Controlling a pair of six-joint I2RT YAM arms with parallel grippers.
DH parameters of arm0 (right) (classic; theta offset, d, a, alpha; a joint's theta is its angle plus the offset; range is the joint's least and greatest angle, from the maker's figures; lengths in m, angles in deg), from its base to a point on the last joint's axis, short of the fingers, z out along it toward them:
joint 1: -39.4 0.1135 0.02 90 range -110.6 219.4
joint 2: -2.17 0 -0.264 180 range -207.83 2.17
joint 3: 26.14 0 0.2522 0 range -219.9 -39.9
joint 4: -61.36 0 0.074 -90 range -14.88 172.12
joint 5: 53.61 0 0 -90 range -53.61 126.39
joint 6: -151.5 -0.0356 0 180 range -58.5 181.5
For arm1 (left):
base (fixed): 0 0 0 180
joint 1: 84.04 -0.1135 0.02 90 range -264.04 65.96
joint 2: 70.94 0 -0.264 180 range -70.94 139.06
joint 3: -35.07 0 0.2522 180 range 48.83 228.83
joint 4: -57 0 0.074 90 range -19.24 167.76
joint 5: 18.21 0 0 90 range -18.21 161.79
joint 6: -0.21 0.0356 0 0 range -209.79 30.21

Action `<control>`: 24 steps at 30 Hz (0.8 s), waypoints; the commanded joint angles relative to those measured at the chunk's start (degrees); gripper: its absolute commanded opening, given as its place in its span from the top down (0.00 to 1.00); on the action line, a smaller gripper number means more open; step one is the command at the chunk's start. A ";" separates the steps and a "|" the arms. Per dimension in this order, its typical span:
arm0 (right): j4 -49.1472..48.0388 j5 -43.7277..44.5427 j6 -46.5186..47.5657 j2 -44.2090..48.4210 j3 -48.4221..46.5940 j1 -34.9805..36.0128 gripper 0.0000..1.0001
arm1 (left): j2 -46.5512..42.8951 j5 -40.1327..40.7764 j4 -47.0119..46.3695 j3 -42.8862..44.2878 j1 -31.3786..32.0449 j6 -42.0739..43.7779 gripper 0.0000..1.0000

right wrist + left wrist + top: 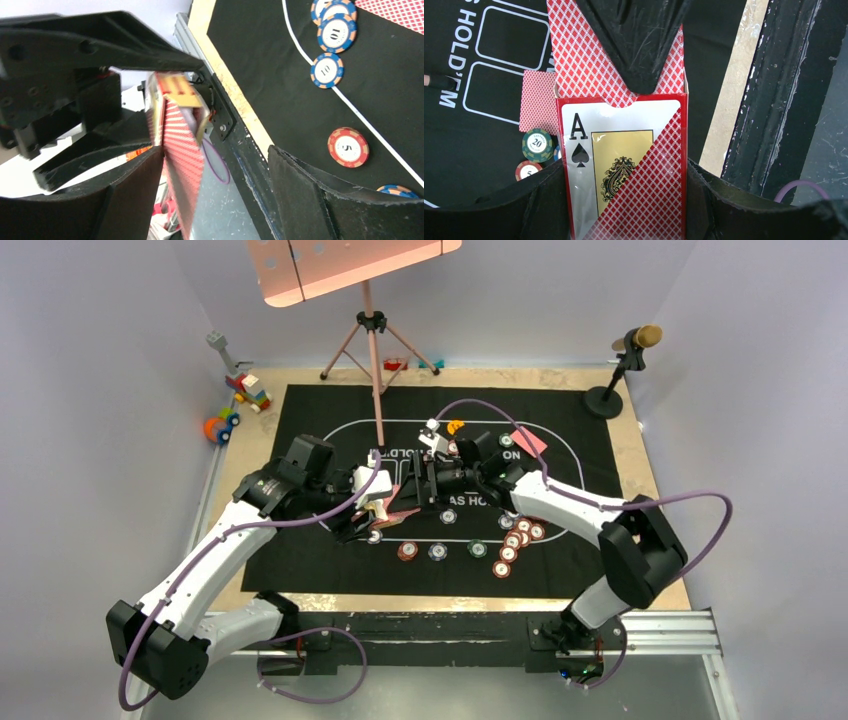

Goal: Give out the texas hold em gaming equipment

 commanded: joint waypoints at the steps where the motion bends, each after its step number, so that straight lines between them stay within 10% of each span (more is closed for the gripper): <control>1: -4.33 -0.26 -1.59 -0.75 -0.94 -0.22 0.22 | -0.61 -2.07 -1.71 2.80 -0.11 -0.31 0.91; 11: -3.03 0.20 -1.48 2.24 1.67 -1.25 0.61 | -0.68 -2.03 -1.71 2.81 -0.11 -0.31 0.91; 24: 1.67 0.24 1.39 7.74 3.43 -6.24 0.73 | -0.79 -2.22 -1.68 2.88 -0.11 -0.42 0.91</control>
